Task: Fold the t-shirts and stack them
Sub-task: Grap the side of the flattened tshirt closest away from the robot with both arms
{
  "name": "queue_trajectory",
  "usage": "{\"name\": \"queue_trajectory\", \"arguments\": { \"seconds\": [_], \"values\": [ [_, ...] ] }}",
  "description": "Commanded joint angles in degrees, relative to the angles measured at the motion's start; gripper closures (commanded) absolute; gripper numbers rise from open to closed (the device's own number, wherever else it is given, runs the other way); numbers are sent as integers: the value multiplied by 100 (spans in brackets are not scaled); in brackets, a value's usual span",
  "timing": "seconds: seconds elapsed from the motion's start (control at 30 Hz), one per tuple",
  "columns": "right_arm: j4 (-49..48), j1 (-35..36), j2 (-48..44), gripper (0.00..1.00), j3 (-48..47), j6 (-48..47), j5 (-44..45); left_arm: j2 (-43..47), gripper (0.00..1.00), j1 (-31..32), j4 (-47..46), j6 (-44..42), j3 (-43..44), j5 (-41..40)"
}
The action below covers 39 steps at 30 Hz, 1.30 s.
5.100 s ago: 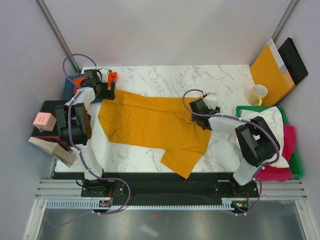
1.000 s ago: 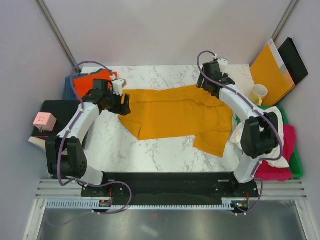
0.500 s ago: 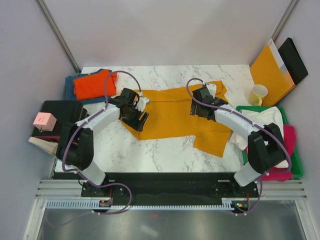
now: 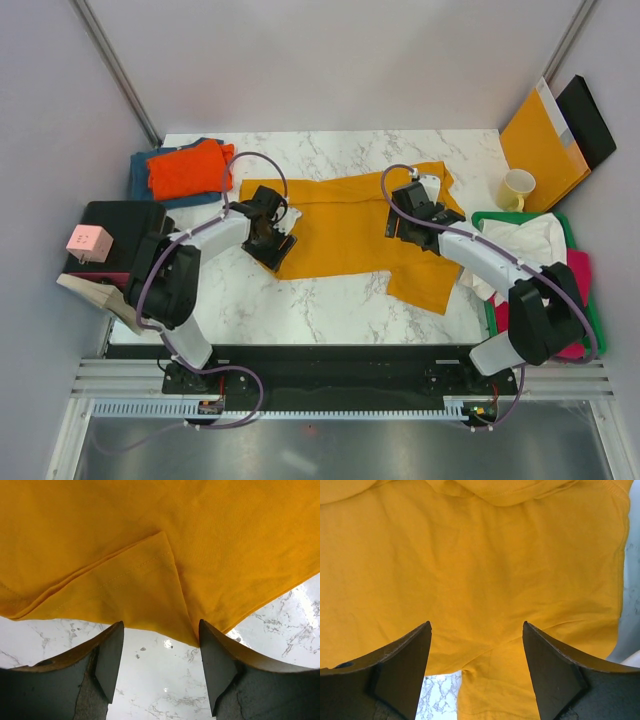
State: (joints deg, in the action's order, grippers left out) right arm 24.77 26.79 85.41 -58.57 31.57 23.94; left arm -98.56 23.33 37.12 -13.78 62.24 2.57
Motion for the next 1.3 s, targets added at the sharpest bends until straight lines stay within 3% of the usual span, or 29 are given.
{"name": "queue_trajectory", "arguments": {
  "seconds": [0.0, 0.43, 1.03, 1.27],
  "values": [
    [-245, 37, -235, 19, 266, 86, -83, 478, 32, 22, -249, -11, -10, -63],
    [-78, 29, -472, 20, 548, 200, -4, 233, 33, 40, -697, 33, 104, 262],
    [1, 81, -683, 21, 794, 402, 128, -550, 39, 136, -1032, 16, 702, 7],
    [-43, 90, -613, 23, 847, 437, 137, -602, 60, 136, -1049, -19, 658, 16]
  ]
}}
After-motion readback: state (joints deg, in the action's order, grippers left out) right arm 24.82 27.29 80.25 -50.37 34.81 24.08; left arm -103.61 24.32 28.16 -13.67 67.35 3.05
